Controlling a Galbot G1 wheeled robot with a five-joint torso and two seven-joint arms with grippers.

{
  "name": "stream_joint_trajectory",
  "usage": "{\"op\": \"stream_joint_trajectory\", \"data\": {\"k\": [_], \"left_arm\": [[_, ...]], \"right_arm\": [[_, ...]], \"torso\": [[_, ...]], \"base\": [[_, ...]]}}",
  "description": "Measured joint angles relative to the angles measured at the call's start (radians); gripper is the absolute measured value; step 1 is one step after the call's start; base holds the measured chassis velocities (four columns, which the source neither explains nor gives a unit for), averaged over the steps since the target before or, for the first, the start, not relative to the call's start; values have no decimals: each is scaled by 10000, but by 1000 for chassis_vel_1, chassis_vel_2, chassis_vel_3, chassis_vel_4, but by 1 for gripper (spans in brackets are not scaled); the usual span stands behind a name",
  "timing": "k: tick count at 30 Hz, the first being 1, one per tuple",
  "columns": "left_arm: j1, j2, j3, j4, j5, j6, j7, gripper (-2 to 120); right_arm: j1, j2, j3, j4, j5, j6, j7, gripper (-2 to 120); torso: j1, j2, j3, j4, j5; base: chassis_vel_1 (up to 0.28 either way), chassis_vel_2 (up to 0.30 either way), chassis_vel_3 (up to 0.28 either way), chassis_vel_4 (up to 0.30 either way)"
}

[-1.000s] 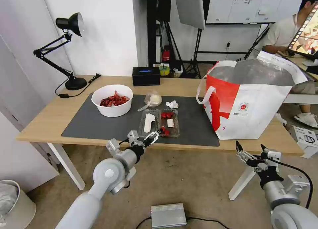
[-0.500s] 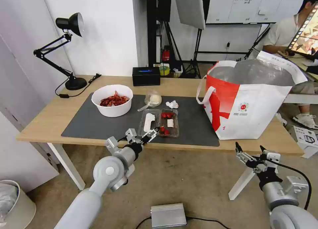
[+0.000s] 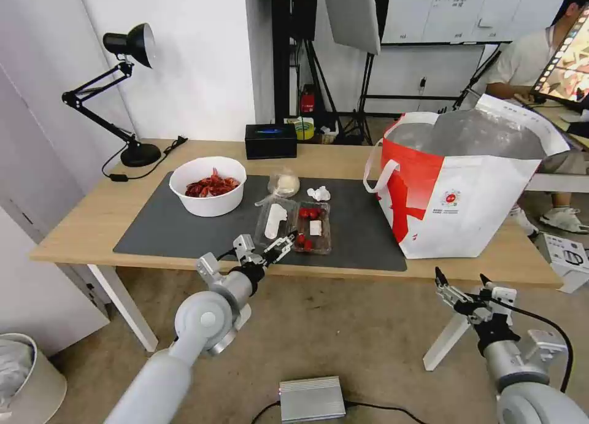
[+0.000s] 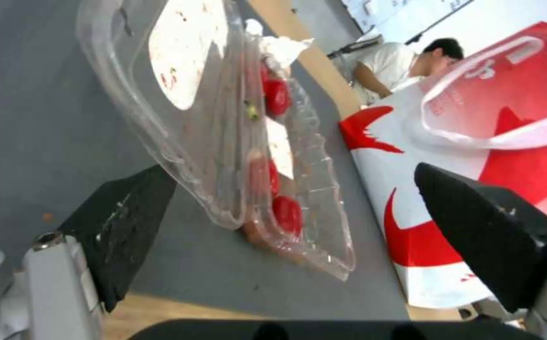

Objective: Pick up the trash from the table and place it into the takeout bag.

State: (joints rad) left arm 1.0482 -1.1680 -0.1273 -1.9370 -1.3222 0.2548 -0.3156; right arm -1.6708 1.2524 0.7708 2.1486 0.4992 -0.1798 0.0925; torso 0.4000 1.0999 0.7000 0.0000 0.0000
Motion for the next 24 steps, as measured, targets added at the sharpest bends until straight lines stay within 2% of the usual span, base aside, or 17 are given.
{"op": "stream_joint_trajectory", "data": {"k": [9,11,12,14,15,18,19,22,24], "left_arm": [[49,7,78,-8,976,-172,987,100],[86,51,94,-1,1334,-294,1573,100],[86,51,94,-1,1334,-294,1573,100],[81,105,142,82,1806,-403,2127,100],[81,105,142,82,1806,-403,2127,100],[-18,257,327,265,2665,-659,2950,100],[-18,257,327,265,2665,-659,2950,100],[-119,471,493,488,3678,-974,3750,100],[-152,509,531,570,3988,-1130,3958,100]], "right_arm": [[7,5,0,-70,-1,37,-31,100],[5,19,0,-108,2,65,-44,100],[5,19,0,-108,2,65,-44,100],[3,23,0,-119,12,80,-55,100],[3,23,0,-119,12,80,-55,100],[1,24,0,-121,32,98,-70,100],[1,24,0,-121,32,98,-70,100],[-4,21,6,-139,54,110,-119,100],[-11,22,6,-141,56,111,-149,100]], "torso": [[0,0,0,0,0],[0,0,-1,0,0],[0,0,-1,0,0],[0,1,0,0,0],[0,1,0,0,0],[0,0,0,-1,0],[0,0,0,-1,0],[0,0,0,0,0],[0,1,-1,0,0]], "base": [[0,0,0,0],[0,0,0,0],[0,0,0,0],[0,0,0,0],[0,0,0,0],[0,0,0,0],[0,0,0,0],[0,0,0,0],[0,0,0,0]]}}
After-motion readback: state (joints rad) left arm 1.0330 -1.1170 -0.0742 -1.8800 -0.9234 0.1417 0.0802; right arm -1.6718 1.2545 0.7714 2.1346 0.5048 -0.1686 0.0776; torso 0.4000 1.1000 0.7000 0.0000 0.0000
